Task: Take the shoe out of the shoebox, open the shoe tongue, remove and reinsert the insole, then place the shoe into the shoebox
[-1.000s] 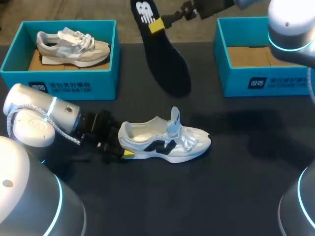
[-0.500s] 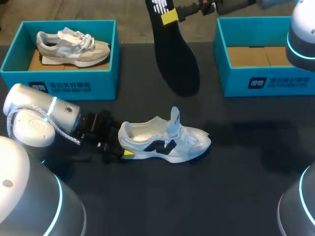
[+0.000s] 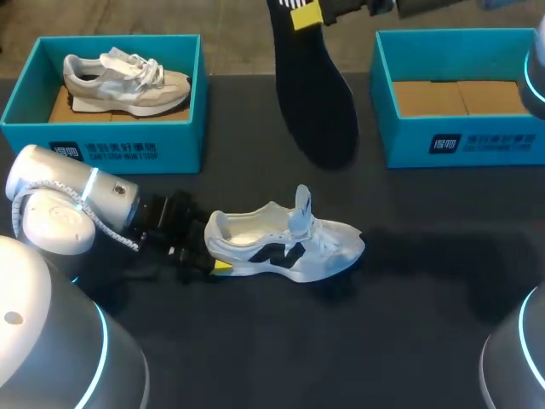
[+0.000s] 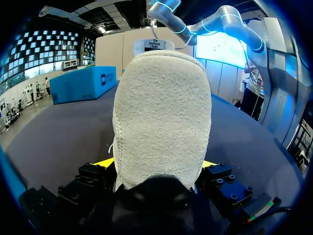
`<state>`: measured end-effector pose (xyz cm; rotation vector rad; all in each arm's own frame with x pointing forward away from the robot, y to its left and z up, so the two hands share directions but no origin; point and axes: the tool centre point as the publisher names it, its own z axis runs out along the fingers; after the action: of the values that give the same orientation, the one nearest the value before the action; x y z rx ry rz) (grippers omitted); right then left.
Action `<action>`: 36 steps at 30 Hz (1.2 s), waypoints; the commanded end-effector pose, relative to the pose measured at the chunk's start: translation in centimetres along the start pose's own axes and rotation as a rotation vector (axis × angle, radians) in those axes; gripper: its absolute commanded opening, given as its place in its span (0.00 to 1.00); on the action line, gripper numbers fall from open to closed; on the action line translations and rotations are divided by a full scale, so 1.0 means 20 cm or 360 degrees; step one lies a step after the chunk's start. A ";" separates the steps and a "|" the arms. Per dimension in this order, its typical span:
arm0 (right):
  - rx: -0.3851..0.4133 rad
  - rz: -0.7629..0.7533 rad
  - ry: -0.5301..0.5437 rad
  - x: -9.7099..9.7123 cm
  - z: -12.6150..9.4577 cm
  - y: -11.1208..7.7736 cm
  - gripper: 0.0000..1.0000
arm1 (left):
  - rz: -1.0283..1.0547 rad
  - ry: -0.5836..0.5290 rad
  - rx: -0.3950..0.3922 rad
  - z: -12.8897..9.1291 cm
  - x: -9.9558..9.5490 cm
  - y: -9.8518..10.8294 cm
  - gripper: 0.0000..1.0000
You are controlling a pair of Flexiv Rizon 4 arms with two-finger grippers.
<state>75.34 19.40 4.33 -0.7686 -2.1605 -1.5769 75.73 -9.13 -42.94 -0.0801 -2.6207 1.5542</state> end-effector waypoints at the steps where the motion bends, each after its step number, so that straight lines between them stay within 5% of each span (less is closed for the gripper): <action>1: 0.0000 -0.0003 -0.0027 0.07 -0.04 -0.03 0.00 | -0.0001 0.0001 -0.0004 0.02 -0.01 0.01 0.00; 36: -0.0105 0.0040 -0.0034 0.27 -0.16 -0.31 0.00 | -0.0001 0.0001 -0.0004 0.02 -0.01 0.01 0.00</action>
<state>67.69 16.09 4.23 -0.8231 -2.1313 -1.6108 75.74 -9.13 -42.95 -0.0801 -2.6207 1.5542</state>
